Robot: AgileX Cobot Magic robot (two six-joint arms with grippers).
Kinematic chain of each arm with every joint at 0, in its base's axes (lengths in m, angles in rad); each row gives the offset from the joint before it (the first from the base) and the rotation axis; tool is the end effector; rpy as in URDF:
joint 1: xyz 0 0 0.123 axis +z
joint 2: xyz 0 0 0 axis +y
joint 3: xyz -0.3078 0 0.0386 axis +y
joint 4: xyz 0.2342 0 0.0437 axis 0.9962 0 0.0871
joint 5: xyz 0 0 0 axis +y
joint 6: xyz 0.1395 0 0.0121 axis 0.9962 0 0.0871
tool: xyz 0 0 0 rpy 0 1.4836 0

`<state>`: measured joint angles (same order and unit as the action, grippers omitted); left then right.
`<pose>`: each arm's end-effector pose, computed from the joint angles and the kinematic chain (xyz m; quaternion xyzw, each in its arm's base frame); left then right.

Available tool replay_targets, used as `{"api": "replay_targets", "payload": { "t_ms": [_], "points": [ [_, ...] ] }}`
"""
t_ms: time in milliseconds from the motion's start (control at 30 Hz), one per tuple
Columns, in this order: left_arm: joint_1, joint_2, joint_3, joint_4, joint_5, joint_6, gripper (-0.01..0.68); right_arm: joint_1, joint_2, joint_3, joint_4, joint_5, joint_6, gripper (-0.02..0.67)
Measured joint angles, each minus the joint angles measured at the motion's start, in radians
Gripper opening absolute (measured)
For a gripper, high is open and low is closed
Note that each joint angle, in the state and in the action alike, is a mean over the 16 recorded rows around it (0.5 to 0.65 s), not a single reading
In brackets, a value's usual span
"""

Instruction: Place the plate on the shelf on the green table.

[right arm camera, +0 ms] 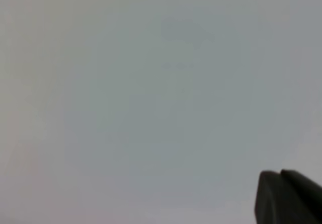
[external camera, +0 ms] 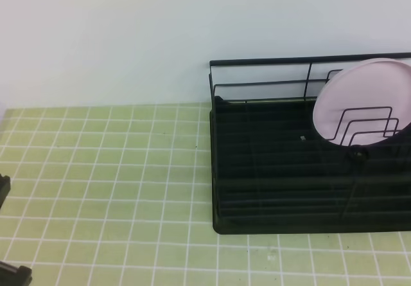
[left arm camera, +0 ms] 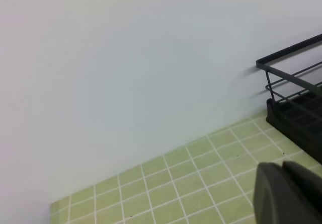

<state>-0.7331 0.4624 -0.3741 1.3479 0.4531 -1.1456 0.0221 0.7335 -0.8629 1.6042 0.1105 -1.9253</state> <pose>0.1179 -0.0256 0.3040 0.1884 0.7165 -0.0219 0.6713 0.1592 0.0191 0.4617 -0.1490 0.6076 -0.0819 0.7758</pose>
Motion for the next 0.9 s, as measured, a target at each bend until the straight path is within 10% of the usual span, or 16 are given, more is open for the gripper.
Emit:
{"api": "replay_targets", "payload": {
  "t_ms": [333,900],
  "points": [
    [0.0,0.0,0.0,0.01,0.005,-0.013,0.0,0.0,-0.236,0.35,0.067,0.037,0.01,0.006],
    [0.0,0.0,0.0,0.015,0.003,-0.006,0.0,0.0,-0.273,0.446,0.139,0.084,0.086,0.005]
  ]
}}
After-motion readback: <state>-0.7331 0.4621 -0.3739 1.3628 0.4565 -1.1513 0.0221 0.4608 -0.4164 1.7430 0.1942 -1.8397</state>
